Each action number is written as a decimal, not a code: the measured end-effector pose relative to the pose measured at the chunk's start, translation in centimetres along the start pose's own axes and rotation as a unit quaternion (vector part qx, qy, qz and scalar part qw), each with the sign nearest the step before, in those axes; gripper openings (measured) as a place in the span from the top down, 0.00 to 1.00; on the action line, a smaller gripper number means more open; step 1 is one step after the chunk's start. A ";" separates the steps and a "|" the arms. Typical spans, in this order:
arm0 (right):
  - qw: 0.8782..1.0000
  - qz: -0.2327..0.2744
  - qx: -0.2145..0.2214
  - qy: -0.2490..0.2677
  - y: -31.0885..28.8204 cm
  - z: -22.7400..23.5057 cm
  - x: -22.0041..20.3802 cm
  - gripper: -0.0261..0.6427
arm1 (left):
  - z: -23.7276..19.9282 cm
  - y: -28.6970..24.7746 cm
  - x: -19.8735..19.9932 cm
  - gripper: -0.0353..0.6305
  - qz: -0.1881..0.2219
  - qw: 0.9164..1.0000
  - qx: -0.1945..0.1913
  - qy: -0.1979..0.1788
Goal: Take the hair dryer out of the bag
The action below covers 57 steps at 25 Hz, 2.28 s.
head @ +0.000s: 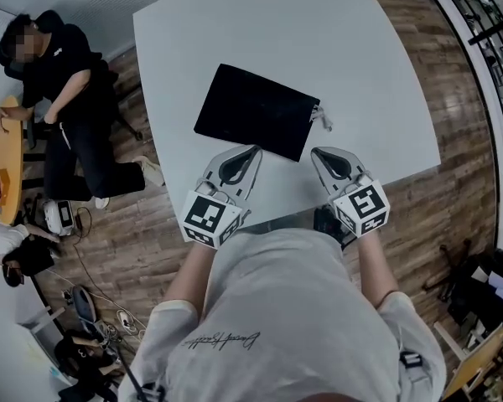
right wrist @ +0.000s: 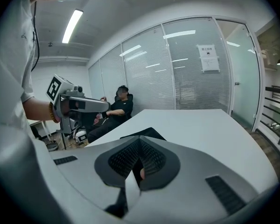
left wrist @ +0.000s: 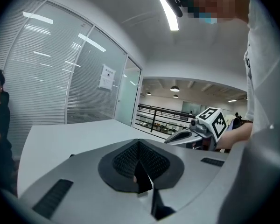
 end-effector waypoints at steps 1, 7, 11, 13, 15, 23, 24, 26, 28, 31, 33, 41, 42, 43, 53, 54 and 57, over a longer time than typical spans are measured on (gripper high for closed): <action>1.000 -0.006 -0.005 0.001 0.0 0.3 -0.3 0.92 | -0.1 0.0 -0.3 0.93 -0.004 1.000 -0.002 0.001; 0.998 -0.047 -0.031 0.034 -0.7 2.5 -2.1 0.92 | -1.1 -0.9 -1.5 0.93 -0.020 1.000 -0.016 0.013; 0.992 -0.091 -0.033 0.076 -1.7 3.2 -3.8 0.92 | -1.3 -1.5 -2.5 0.93 -0.035 0.999 -0.026 0.013; 0.990 -0.101 -0.027 0.091 -2.0 3.6 -4.4 0.92 | -1.4 -1.9 -3.0 0.93 -0.042 0.999 -0.028 0.014; 0.988 -0.108 -0.027 0.105 -2.1 4.4 -4.7 0.92 | -1.6 -2.3 -3.9 0.93 -0.048 0.998 -0.028 0.020; 0.972 -0.155 -0.017 0.173 -4.9 6.4 -7.0 0.92 | -2.5 -3.5 -6.8 0.93 -0.071 0.996 -0.024 0.046; 0.969 -0.163 -0.012 0.186 -5.3 6.4 -7.4 0.92 | -2.5 -3.6 -7.0 0.93 -0.074 0.996 -0.025 0.048; 0.964 -0.171 0.001 0.204 -6.2 6.5 -7.8 0.89 | -2.6 -3.8 -7.3 0.93 -0.078 0.995 -0.028 0.048; 0.958 -0.178 0.011 0.224 -7.2 6.7 -8.0 0.85 | -2.8 -3.9 -7.5 0.93 -0.081 0.995 -0.029 0.046; 0.943 -0.186 0.021 0.274 -8.4 6.7 -8.4 0.79 | -3.2 -3.9 -7.9 0.93 -0.087 0.994 -0.027 0.052; 0.932 -0.189 0.024 0.308 -9.1 7.0 -8.4 0.73 | -3.5 -4.1 -8.1 0.93 -0.089 0.994 -0.025 0.057; 0.900 -0.209 0.046 0.381 -10.5 7.4 -8.9 0.64 | -3.9 -3.7 -8.6 0.93 -0.092 0.993 -0.016 0.070; 0.897 -0.211 0.050 0.386 -10.8 7.2 -8.9 0.63 | -4.0 -3.5 -8.7 0.93 -0.092 0.993 -0.015 0.072; 0.895 -0.213 0.054 0.389 -11.1 7.0 -8.9 0.62 | -4.2 -3.3 -8.7 0.93 -0.093 0.993 -0.014 0.074; 0.860 -0.243 0.119 0.432 -12.6 6.5 -9.2 0.62 | -4.6 -3.3 -9.4 0.93 -0.097 0.992 -0.010 0.083; 0.857 -0.247 0.126 0.435 -12.6 6.4 -9.2 0.62 | -4.7 -3.2 -9.4 0.93 -0.098 0.992 -0.009 0.084; 0.844 -0.261 0.141 0.446 -12.9 6.2 -9.4 0.62 | -4.7 -3.0 -9.4 0.93 -0.097 0.992 -0.007 0.085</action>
Point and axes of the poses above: the fingertips, and each gripper's own axes: y backward along the fingers, z to its right, x out of its top, the point moved 3 cm from there along y, backward along the fingers
